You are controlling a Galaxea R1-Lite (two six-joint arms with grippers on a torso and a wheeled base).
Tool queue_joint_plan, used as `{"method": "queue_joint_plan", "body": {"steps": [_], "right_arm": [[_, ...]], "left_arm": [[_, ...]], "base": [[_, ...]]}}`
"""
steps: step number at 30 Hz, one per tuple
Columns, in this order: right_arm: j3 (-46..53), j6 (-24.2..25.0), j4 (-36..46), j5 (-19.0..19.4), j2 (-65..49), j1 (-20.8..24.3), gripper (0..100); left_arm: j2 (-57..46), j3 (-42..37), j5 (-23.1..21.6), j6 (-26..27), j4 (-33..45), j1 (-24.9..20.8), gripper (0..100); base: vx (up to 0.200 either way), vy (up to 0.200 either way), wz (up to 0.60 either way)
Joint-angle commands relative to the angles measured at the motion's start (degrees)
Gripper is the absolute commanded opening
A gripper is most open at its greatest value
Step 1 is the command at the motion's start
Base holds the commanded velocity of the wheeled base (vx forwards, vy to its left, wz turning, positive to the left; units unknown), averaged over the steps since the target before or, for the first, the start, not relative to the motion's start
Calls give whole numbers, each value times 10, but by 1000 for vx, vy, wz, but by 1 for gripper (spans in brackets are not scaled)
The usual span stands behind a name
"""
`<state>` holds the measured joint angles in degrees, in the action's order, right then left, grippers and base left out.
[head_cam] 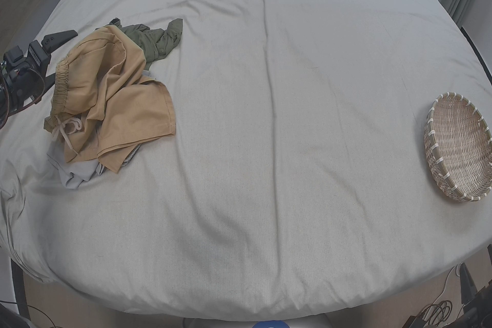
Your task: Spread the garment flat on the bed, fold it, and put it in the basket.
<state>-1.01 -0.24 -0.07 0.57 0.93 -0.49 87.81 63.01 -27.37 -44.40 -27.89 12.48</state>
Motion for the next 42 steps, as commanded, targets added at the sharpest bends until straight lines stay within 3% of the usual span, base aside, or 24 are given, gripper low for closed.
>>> {"method": "queue_joint_plan", "body": {"steps": [1, 8, 31, 32, 42], "right_arm": [[10, -1, 1, 0, -2, 0, 100], [10, -1, 0, 0, -2, 0, 100], [10, -1, 0, 0, -2, 0, 100], [10, -1, 0, 0, -2, 0, 100], [10, 0, 0, 0, -2, 0, 100]], "left_arm": [[18, -26, 0, 10, -18, -4, 100], [54, -19, -3, 7, -94, -13, 100], [94, 34, 6, 8, -96, -26, 100], [94, 35, 6, 9, -96, -26, 0], [90, 32, 6, 8, -102, -26, 0]], "base": [[0, 0, 0], [0, 0, 0], [0, 0, 0], [0, 0, 0], [0, 0, 0]]}}
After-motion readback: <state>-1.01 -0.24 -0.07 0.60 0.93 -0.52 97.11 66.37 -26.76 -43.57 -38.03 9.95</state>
